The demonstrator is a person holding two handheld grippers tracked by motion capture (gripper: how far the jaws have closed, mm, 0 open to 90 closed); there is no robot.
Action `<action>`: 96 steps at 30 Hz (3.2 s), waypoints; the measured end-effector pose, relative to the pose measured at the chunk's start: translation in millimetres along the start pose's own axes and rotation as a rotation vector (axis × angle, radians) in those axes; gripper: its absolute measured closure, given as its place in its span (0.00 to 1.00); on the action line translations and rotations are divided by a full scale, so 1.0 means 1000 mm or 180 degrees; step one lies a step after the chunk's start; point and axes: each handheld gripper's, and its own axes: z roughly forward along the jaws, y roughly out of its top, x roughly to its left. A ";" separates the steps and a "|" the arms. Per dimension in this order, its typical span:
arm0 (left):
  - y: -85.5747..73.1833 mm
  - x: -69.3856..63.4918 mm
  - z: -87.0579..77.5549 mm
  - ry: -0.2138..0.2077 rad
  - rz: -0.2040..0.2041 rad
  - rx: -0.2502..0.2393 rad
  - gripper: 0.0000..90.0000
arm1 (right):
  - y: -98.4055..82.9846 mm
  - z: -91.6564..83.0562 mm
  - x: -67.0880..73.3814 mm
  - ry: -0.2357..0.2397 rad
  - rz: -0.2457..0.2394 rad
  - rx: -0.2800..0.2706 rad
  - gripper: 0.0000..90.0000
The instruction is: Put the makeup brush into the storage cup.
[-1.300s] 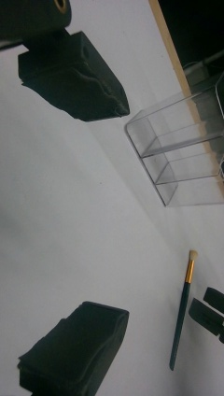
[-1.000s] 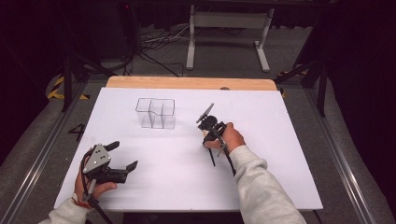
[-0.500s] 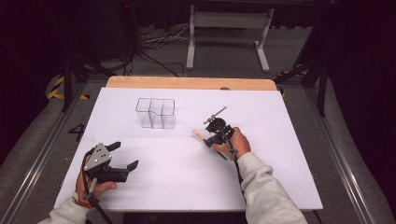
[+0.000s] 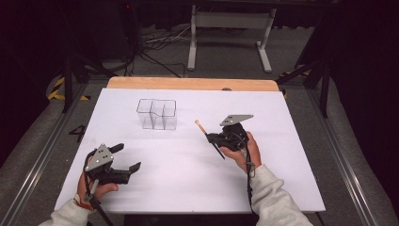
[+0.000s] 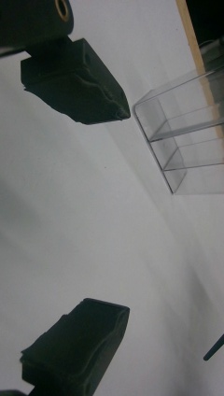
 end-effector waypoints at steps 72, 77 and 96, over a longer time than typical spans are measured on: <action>0.094 -0.065 0.093 -0.1183 -0.0299 -0.0857 0.93 | -0.021 0.003 0.056 0.0433 -0.0525 -0.1134 0.92; 0.094 -0.062 0.088 -0.1129 -0.0257 -0.0875 0.93 | -0.022 0.002 0.059 0.0332 -0.0615 -0.1076 0.85; 0.094 -0.051 0.077 -0.0906 -0.0043 -0.0868 0.93 | -0.031 -0.021 0.051 -0.0133 -0.0777 -0.1185 0.47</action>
